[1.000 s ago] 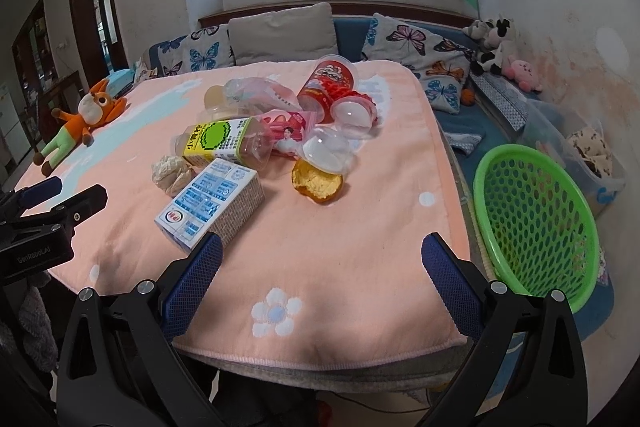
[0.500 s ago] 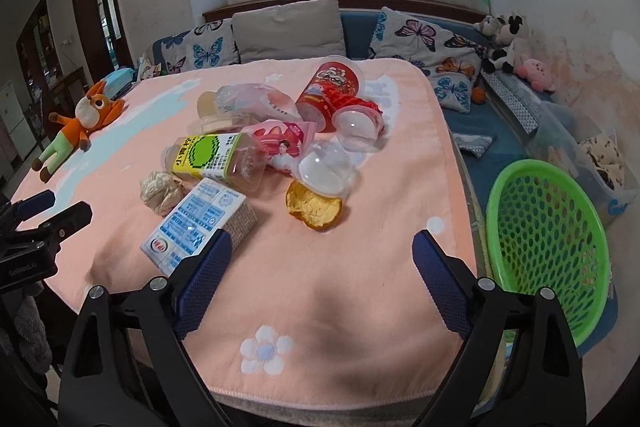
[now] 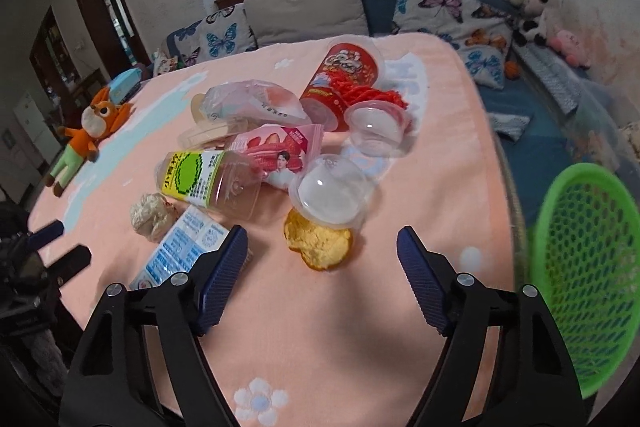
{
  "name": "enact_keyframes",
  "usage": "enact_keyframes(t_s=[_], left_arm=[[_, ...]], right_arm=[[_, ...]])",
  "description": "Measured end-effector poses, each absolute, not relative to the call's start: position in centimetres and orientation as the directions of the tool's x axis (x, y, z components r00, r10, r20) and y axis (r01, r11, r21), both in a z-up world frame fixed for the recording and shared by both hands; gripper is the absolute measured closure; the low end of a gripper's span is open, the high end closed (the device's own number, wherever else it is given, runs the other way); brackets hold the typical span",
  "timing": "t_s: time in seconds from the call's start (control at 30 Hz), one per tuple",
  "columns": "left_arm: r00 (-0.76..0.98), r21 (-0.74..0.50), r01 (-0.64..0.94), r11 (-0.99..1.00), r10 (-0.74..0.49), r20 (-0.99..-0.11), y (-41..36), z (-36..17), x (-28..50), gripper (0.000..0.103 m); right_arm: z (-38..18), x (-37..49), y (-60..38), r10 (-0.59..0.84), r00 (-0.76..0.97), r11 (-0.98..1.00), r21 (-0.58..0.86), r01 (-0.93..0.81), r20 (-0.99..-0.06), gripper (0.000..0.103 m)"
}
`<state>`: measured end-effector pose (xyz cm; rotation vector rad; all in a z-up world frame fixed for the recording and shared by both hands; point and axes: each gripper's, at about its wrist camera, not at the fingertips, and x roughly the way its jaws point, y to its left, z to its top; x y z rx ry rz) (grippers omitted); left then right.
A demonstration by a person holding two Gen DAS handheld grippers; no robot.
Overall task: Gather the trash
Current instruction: 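Reach the right gripper to the clear plastic dome lid and grasp it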
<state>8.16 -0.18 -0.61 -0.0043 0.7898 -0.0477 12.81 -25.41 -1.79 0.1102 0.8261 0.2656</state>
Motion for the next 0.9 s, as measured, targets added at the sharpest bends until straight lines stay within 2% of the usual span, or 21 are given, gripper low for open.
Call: enact_keyframes(t_s=[0.33,0.43,0.63,0.9], left_arm=[[0.678,-0.033,0.115,0.993,-0.103,-0.728,-2.6,-1.2,9.7,0.007],[0.665,-0.018,0.156,0.988,-0.118,-0.737,-3.8,-1.4,10.2,0.007],[0.619,-0.005,0.235,0.972,-0.154,-0.771,-6.1,-2.4,11.7,0.007],[0.543,-0.055,0.276,0.960,-0.202,-0.815,-7.0,-4.1,14.3,0.010]], right_arm=[[-3.7,18.1,-26.0,0.354,0.589,0.935,0.294,-0.199,-0.726,0.036],[-4.3,19.1,-26.0,0.360,0.579,0.932,0.302,-0.198,-0.732,0.037],[-5.2,20.2,-25.6,0.363,0.558,0.932,0.296,-0.210,-0.747,0.045],[-5.4,20.4,-25.9,0.368,0.556,0.930,0.296,-0.219,-0.745,0.045]])
